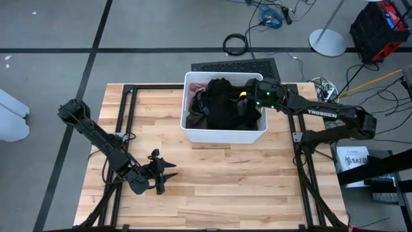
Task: Sort clothes
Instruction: Put the black jacket into the laundry organizer bin, then return to Home Position
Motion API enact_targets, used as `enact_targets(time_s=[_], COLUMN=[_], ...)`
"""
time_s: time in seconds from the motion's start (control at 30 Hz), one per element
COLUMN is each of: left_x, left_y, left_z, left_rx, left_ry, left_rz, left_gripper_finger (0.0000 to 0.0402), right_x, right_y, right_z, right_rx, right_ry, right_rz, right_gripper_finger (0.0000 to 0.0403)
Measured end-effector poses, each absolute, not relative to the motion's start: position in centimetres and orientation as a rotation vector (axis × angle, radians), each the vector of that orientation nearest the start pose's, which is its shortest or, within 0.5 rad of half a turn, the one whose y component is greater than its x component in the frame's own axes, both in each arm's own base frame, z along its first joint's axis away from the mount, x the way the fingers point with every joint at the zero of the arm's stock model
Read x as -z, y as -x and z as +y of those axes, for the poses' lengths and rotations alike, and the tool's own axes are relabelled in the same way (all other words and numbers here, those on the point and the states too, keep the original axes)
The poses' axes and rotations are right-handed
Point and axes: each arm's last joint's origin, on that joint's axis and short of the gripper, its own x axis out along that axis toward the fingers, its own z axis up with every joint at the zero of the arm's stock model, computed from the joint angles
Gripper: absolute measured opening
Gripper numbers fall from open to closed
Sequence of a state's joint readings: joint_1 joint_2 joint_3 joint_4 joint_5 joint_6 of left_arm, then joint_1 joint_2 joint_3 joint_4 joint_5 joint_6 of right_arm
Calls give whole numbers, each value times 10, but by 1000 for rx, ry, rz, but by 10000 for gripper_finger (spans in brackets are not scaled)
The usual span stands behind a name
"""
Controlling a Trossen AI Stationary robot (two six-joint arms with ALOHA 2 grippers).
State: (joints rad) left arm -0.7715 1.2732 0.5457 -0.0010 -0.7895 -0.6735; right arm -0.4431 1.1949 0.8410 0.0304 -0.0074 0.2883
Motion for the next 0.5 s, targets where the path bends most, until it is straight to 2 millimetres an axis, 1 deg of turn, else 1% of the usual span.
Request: enact_targets(time_s=[0.2, 0.4, 0.5], left_x=[-179, -179, -181], left_y=[-180, -180, -181], left_z=[-147, -147, -147], left_rx=[-186, -185, -185], left_ry=[145, 145, 136], left_rz=[478, 478, 451], left_gripper_finger=[171, 171, 171], right_x=[-308, -332, -345], right_y=[-227, -207, -194], right_z=[-107, -95, -86], right_rx=[456, 349, 262], right_ry=[-319, -314, -333], right_rz=[183, 85, 29], right_gripper_finger=[397, 396, 396])
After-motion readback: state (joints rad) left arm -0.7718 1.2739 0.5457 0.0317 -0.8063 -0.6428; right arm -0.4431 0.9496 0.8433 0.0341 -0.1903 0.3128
